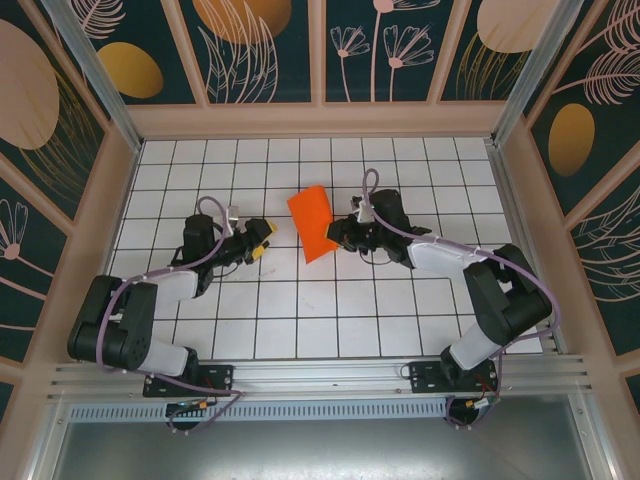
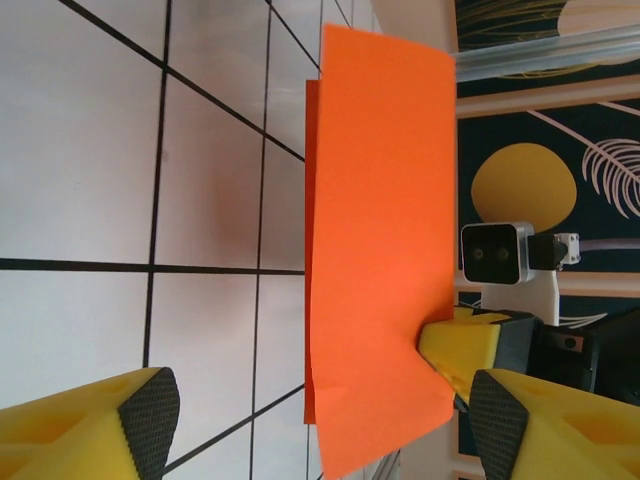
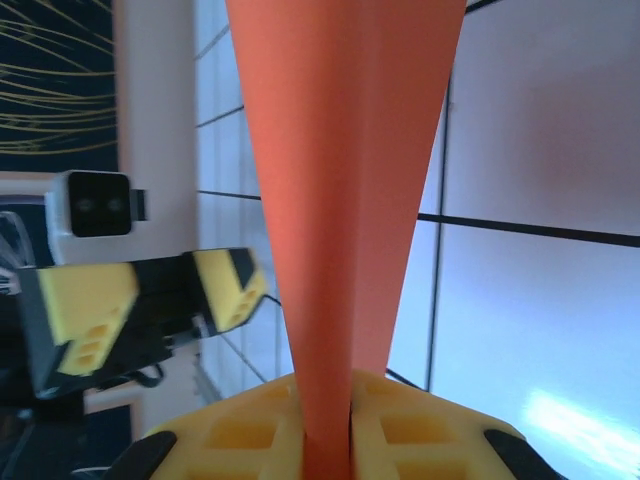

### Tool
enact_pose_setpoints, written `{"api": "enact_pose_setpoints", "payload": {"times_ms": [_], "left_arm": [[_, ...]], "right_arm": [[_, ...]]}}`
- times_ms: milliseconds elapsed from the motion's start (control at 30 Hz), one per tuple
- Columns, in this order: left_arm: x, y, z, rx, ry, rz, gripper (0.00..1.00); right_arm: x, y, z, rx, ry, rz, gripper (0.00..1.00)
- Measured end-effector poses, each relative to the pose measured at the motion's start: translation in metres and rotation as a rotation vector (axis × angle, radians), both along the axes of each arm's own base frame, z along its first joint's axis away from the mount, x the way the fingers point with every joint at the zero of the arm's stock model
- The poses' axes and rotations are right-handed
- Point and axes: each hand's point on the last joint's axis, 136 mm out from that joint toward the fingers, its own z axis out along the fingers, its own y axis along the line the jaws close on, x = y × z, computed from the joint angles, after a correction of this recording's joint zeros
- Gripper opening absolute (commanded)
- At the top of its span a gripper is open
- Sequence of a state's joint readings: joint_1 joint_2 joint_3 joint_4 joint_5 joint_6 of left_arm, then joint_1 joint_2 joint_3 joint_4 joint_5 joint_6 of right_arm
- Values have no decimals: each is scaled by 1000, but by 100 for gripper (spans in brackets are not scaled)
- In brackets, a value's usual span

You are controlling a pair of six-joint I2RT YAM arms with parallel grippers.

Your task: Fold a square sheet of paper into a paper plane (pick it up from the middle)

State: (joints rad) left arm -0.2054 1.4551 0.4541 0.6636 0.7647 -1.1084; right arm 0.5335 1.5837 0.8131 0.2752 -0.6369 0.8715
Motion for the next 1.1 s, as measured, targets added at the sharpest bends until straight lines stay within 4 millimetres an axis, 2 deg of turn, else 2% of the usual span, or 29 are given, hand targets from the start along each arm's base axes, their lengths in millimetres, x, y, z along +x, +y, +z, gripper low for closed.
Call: {"api": "enact_pose_setpoints", "payload": {"times_ms": [300, 600, 800, 1000, 1100], "left_arm": [[5, -16, 2, -61, -13, -32, 65], [21, -35, 24, -99, -87, -58, 54], [34, -49, 30, -98, -106, -63, 53], [36, -50, 30, -93, -107, -48, 38], [36, -49, 30, -93, -109, -41, 26]], "right_arm": [[0, 10, 12, 160, 71, 46, 19], [-3, 16, 11, 215, 134, 63, 19], [-1, 17, 17, 236, 130, 62, 18], [-2, 17, 17, 245, 139, 61, 18], [-3, 15, 12, 241, 153, 55, 19]]}}
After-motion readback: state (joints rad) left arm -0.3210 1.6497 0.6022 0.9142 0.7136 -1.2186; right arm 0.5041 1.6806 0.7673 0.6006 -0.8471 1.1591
